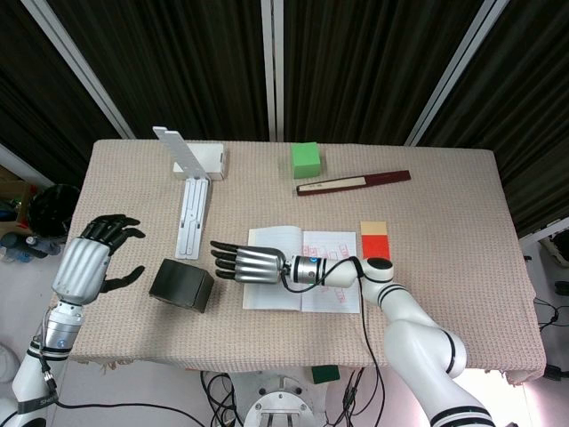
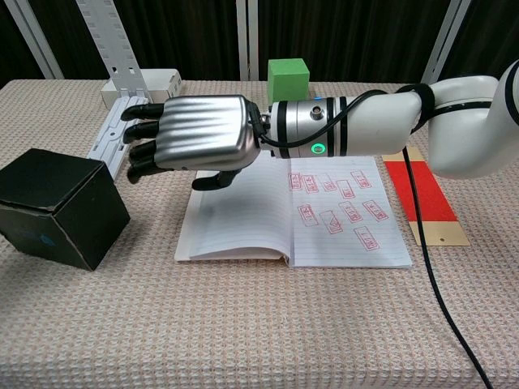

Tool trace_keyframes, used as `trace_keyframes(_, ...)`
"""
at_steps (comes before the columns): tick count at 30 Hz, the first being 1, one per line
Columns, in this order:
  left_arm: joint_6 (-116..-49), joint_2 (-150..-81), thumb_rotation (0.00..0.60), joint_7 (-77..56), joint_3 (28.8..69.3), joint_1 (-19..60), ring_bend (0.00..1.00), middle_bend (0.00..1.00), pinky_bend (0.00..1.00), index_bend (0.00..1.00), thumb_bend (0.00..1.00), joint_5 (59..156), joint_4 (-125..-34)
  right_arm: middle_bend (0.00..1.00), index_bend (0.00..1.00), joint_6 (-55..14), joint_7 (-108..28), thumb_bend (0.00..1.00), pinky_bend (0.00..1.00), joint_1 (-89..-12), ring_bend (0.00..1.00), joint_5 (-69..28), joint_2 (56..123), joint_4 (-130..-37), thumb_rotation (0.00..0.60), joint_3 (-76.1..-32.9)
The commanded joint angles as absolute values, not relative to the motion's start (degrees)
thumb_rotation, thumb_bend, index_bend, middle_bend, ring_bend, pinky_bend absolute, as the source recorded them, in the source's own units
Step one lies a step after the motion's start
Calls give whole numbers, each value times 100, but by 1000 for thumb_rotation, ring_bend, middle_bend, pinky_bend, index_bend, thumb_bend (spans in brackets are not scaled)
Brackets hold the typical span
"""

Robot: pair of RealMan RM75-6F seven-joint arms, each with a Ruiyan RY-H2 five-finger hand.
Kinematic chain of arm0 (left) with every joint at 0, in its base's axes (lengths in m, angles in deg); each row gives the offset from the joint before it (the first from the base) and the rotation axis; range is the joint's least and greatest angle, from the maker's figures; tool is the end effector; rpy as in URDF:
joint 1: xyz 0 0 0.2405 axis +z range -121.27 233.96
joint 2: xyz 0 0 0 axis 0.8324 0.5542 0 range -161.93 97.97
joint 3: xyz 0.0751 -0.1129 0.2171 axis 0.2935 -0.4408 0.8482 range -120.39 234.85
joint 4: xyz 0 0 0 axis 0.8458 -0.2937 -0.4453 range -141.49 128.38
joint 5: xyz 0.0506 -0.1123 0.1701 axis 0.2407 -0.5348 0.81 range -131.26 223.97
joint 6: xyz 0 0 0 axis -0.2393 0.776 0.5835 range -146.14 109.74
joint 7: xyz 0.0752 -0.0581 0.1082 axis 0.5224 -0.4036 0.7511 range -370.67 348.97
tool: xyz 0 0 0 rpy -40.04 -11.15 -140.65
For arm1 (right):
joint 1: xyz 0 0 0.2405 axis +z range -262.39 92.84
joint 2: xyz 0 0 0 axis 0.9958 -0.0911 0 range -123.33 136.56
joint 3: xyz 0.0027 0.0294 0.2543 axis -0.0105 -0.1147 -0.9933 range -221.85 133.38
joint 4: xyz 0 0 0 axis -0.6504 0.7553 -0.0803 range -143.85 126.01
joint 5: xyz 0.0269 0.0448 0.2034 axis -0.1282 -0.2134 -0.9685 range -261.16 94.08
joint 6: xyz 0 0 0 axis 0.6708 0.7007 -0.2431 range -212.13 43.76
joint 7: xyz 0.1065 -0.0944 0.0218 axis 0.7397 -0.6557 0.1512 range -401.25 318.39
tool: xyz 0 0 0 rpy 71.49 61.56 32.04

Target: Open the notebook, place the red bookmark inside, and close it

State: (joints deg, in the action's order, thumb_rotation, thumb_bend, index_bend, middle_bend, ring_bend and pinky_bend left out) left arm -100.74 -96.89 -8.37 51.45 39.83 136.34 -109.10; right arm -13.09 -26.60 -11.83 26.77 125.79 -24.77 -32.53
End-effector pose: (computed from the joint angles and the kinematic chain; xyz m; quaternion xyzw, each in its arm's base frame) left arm -0.2168 0.2359 0.1399 -0.6307 -0.3466 -0.5005 0.4814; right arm -0.0084 -0.3740 -0.1198 0.8809 0.1719 0.4094 0.1637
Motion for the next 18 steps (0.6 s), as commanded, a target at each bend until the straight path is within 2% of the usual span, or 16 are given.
trace_keyframes(1,-10091,-9682,600,-843,5147,3994,192,266,207,368,156,13638,-10906,20,0,-1291,-2797,179,0,-1218,0,2466,12532,-2743,600,-3443)
trace_keyframes(6,-10152,-9669,600,-851,5156,4021,192,265,207,368,156,13692,-10899,57,0,-1027,-2991,205,0,-1472,2,2174,12076,-3371,600,-3696)
trace_keyframes(8,-10173,-9667,600,-844,5165,4033,192,265,207,368,156,13714,-10894,119,0,-947,-3028,281,28,-1651,41,2056,11793,-3795,600,-3757)
trace_keyframes(10,-10195,-9669,600,-849,5171,4044,192,265,208,368,156,13732,-10893,214,28,-958,-3107,429,120,-1904,135,1890,11385,-4477,600,-3794)
trace_keyframes(11,-10204,-9671,600,-849,5174,4049,192,265,208,368,156,13740,-10893,228,41,-984,-3158,465,146,-2019,158,1816,11183,-4822,600,-3796)
trace_keyframes(12,-10213,-9673,600,-846,5179,4054,192,265,208,368,156,13755,-10894,248,84,-1064,-3262,541,200,-2172,205,1701,10890,-5314,600,-3788)
trace_keyframes(14,-10223,-9677,600,-830,5190,4060,192,265,208,368,156,13777,-10895,273,137,-1160,-3467,597,246,-2400,242,1524,10438,-6068,600,-3771)
trace_keyframes(16,-10233,-9683,600,-794,5202,4066,192,266,208,368,156,13806,-10907,312,201,-1234,-3743,581,262,-2671,259,1327,9932,-6852,600,-3724)
trace_keyframes(18,-10249,-9681,600,-747,5216,4075,192,265,208,368,156,13845,-10930,336,247,-1230,-3950,482,274,-2966,270,1160,9501,-7458,600,-3639)
